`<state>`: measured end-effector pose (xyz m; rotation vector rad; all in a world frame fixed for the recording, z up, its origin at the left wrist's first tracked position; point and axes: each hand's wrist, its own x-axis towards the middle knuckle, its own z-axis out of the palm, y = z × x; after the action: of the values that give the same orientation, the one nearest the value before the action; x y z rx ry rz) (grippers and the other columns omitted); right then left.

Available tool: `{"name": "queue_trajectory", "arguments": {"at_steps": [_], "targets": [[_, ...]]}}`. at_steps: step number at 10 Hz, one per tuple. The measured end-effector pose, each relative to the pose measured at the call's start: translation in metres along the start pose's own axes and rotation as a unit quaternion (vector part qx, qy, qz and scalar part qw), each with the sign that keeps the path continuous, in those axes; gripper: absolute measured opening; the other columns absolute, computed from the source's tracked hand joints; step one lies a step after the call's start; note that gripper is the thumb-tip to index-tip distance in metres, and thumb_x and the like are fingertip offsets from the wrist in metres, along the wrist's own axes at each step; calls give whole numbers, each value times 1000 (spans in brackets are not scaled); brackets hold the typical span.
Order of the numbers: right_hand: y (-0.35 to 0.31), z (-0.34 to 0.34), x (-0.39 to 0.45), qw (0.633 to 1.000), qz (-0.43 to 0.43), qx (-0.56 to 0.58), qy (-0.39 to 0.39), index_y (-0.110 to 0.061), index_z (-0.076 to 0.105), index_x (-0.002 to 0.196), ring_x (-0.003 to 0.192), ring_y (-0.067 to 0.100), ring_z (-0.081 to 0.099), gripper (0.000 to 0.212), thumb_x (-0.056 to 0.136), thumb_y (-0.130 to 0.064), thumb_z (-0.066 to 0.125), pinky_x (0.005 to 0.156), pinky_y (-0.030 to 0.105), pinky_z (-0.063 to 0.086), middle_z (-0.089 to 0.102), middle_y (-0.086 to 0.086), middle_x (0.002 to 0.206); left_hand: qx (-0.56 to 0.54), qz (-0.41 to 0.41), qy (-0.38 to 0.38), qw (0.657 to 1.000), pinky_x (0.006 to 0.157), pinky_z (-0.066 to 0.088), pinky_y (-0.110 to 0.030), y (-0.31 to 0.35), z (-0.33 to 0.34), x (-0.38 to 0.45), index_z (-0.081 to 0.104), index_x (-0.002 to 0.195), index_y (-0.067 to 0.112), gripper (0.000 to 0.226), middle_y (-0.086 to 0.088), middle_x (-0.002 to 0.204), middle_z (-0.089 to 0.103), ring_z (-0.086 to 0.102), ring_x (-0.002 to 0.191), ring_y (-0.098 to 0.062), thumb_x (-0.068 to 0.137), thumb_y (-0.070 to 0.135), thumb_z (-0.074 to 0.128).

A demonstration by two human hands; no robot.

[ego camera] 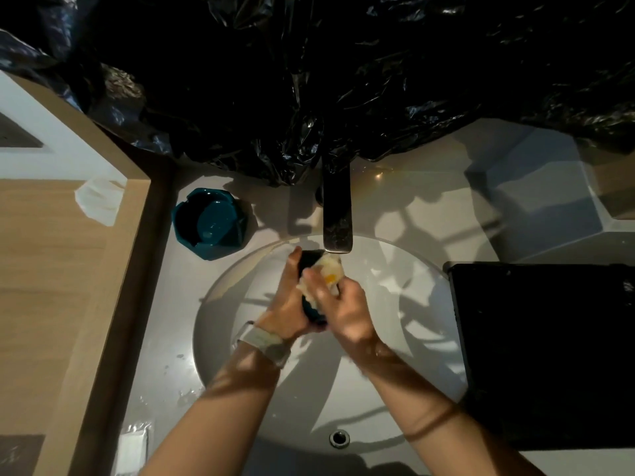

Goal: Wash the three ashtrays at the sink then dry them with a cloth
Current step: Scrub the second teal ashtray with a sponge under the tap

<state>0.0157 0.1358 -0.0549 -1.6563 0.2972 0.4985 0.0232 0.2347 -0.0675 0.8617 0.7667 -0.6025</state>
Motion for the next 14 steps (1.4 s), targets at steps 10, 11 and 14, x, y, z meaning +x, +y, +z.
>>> {"name": "queue_trajectory", "arguments": {"at_steps": [10, 11, 14], "targets": [[-15, 4, 17, 997, 12, 40, 62, -17, 65, 80, 80, 21, 66, 25, 95, -35, 56, 81, 35, 54, 68, 1, 77, 21, 57, 4, 998, 82, 47, -35, -6, 22, 4, 76, 76, 24, 56, -2, 78, 68, 62, 84, -20, 89, 70, 46], [-11, -6, 13, 995, 4, 58, 78, -19, 68, 79, 75, 9, 67, 26, 95, -36, 56, 70, 19, 53, 69, -6, 75, -15, 3, 23, 1000, 85, 50, -37, -4, 18, 9, 75, 89, 19, 57, -8, 89, 72, 65, 87, -25, 90, 66, 43], [-13, -4, 3, 992, 0, 81, 98, -17, 69, 94, 81, 20, 71, 31, 94, -44, 54, 74, 36, 59, 73, 5, 85, 39, 150, -57, 986, 89, 55, -40, -15, 7, 0, 64, 125, 28, 61, -9, 126, 67, 66, 113, -22, 90, 72, 40]]}}
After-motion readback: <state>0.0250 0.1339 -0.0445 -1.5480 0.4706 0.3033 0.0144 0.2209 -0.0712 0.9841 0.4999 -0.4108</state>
